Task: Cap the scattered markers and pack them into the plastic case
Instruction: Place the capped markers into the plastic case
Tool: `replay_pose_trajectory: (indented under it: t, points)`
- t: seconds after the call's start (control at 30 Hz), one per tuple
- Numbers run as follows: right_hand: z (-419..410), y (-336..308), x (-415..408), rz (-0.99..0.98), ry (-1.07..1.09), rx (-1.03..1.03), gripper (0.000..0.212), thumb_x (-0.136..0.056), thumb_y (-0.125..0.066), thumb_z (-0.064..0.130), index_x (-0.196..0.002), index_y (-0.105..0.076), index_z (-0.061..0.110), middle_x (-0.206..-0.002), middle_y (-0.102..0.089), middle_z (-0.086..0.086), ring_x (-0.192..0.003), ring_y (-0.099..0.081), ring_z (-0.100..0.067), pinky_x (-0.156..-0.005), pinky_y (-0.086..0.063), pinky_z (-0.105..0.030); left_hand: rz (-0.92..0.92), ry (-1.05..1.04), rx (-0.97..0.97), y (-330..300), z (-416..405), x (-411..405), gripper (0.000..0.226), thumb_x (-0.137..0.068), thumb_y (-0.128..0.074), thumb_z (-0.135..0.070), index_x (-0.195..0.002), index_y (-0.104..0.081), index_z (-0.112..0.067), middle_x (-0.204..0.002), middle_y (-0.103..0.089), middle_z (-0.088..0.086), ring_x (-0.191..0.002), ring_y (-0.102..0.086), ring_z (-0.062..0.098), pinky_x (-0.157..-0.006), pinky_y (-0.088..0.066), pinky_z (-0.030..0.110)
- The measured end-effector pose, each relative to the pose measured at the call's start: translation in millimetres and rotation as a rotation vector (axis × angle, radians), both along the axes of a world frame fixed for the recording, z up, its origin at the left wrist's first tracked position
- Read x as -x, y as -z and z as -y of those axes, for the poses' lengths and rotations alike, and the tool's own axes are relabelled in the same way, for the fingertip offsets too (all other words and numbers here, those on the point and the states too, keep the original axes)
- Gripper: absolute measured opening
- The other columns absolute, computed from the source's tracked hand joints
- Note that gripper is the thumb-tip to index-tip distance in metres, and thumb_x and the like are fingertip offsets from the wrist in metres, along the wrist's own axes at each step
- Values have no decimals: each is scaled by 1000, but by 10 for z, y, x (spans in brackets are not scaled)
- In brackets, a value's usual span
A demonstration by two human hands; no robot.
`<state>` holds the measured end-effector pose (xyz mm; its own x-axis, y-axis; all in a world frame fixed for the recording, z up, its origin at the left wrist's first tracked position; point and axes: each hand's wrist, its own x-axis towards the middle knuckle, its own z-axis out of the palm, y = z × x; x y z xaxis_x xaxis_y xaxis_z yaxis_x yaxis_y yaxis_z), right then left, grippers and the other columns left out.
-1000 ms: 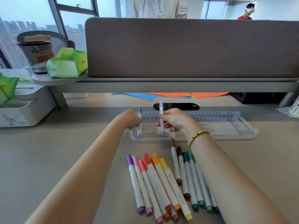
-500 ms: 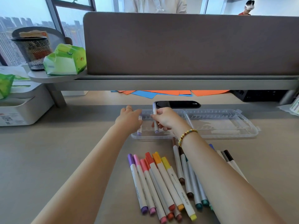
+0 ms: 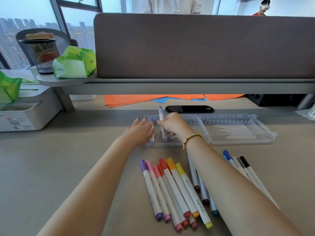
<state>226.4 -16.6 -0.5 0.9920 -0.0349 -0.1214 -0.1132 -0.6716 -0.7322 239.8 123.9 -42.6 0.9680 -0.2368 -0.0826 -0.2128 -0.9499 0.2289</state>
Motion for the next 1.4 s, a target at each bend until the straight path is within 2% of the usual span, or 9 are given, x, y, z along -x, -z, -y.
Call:
replay_pose_trajectory:
  t: [0.2,0.3,0.37,0.5,0.73,0.87,1.03,1.23,1.4]
  points:
    - [-122,49,-65,-3,6,128,26,-95,-52,32,-95,-54,6,-85,-59,-10,-76,-57,-23,-63,-42,-27,-55,-16,53,-51,17,86,53,-100,-24,-37,-149,-18,-19,-158,-7,1,-146,-3,22,-116,-8,52]
    - [-168,85,-54,63,14,212,34,-95,-51,38,-106,-57,6,-98,-63,-12,-92,-62,-26,-69,-41,-28,-82,-1,121,-121,18,144,52,-101,-25,-37,-149,-18,-18,-158,-5,0,-146,-2,21,-117,-4,50]
    - [-197,130,-58,119,18,256,37,-95,-49,38,-108,-58,5,-97,-63,-11,-91,-61,-24,-70,-41,-28,-85,-2,154,-137,6,173,52,-101,-26,-36,-149,-18,-18,-158,-5,0,-146,-2,20,-117,-2,48]
    - [-237,179,-75,127,7,316,25,-97,-49,26,-107,-62,7,-93,-61,-9,-83,-56,-20,-68,-39,-27,-93,28,19,-112,6,160,52,-102,-20,-34,-151,-5,-22,-158,7,3,-146,2,23,-116,-3,53]
    - [-109,239,3,258,-82,351,29,-98,-44,34,-116,-61,17,-106,-61,-7,-104,-56,-24,-74,-42,-29,-110,10,65,-183,-2,216,52,-102,-21,-37,-150,-4,-26,-158,8,1,-146,-2,22,-115,0,46]
    - [14,229,141,310,-256,630,40,-101,-32,38,-137,-45,28,-118,-49,-8,-115,-41,-26,-88,-36,-31,-104,36,7,-146,-9,204,52,-102,-20,-36,-150,-4,-25,-158,11,2,-146,1,23,-116,-1,47]
    - [-14,191,224,261,-267,733,42,-101,-31,37,-143,-35,30,-126,-44,-9,-120,-36,-28,-96,-32,-34,-106,22,16,-164,4,225,52,-102,-21,-37,-150,-4,-26,-158,9,3,-146,-2,24,-116,-4,46]
    - [29,77,316,190,-280,688,40,-101,-32,36,-140,-40,33,-133,-42,-10,-126,-33,-30,-101,-28,-39,-155,-20,282,-287,-7,379,48,-100,-38,-25,-147,-28,-16,-158,-8,4,-144,-14,23,-115,-14,33]
    - [168,47,599,273,-152,543,43,-100,-39,30,-143,-37,29,-139,-42,-7,-130,-30,-28,-104,-26,-41,-98,-151,406,-296,-85,637,51,-98,-40,-21,-147,-27,-19,-154,-25,5,-138,-29,25,-112,-23,34]
